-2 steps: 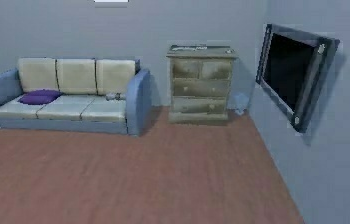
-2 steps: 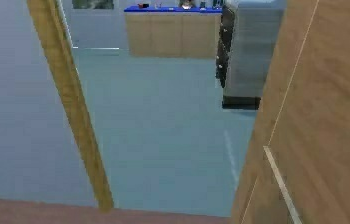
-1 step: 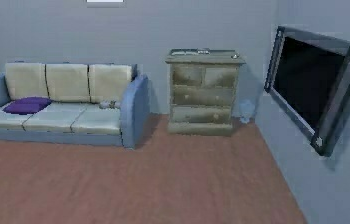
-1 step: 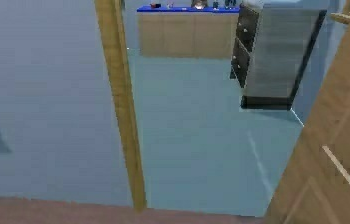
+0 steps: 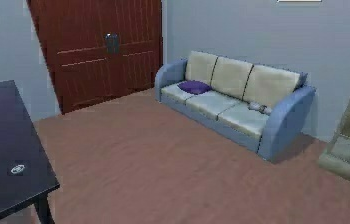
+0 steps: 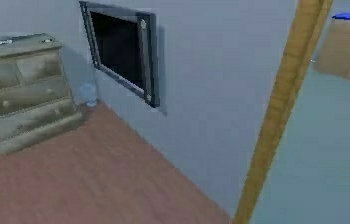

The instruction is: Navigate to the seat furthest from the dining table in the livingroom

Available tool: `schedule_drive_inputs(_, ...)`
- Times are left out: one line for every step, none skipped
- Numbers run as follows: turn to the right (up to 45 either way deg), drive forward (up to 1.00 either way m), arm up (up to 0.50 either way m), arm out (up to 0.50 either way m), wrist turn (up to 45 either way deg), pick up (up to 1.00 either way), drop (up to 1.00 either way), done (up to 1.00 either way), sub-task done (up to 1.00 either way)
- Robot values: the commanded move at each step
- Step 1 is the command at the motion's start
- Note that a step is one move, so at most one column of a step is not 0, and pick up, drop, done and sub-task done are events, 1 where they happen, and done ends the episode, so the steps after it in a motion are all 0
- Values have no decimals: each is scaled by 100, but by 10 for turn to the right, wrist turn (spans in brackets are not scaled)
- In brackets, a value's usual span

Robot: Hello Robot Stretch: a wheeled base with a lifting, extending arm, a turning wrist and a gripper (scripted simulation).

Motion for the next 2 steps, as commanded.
schedule_drive_inputs(-450,0,0,0,0,0,0,0,0)
schedule_drive_inputs(-450,0,0,0,0,0,0,0,0)
